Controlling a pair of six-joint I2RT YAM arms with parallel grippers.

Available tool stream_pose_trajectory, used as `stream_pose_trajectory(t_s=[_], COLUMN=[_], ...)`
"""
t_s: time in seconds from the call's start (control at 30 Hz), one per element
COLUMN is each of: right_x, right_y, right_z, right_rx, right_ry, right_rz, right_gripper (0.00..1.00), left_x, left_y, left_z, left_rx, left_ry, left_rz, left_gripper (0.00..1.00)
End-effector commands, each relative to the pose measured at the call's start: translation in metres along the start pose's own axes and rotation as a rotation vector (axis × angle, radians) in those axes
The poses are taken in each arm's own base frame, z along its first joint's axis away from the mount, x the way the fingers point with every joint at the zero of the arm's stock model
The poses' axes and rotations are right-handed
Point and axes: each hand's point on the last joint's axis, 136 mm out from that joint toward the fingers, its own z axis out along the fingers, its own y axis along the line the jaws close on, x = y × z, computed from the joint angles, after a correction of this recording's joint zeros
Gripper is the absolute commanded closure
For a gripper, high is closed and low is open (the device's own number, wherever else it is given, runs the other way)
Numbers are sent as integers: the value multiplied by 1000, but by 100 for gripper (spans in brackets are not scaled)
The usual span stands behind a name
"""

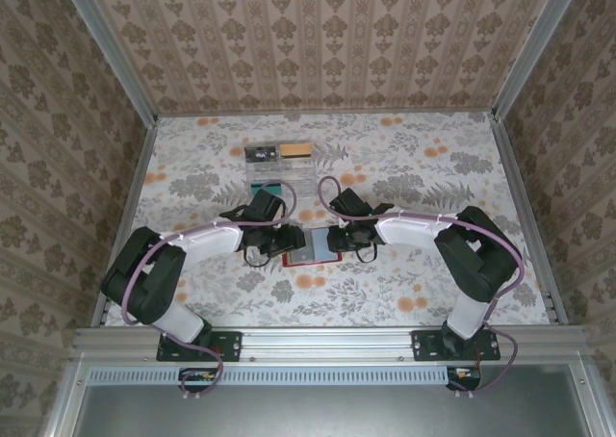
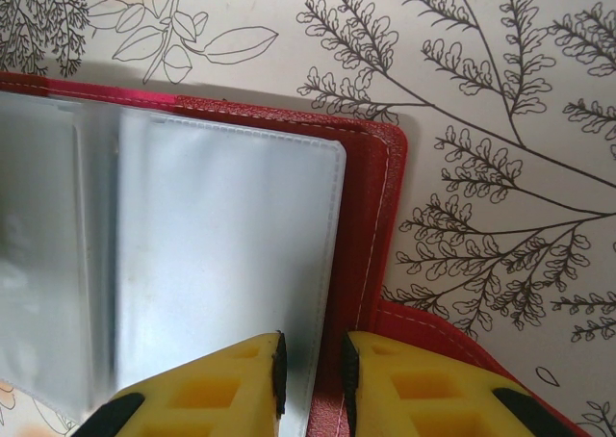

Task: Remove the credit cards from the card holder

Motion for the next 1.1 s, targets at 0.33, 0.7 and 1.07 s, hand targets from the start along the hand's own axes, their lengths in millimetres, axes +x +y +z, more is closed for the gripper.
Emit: stream_pose_trajectory(t_s=[0.33, 0.7, 1.07], right_x=[20, 19, 21], right_y=[-7, -6, -7], right_z=[13, 14, 16], right_rx=[35, 33, 34], right_ry=[58, 59, 68], right_rz=[9, 9, 8], right_gripper=[74, 74, 74], left_x=[-3, -1, 2], left_y=[0, -13, -13], left_z=[-14, -4, 0], left_rx=[-54, 4, 11], left_ry=[-38, -5, 10], left_rz=[31, 55, 55], left_gripper=[49, 49, 49])
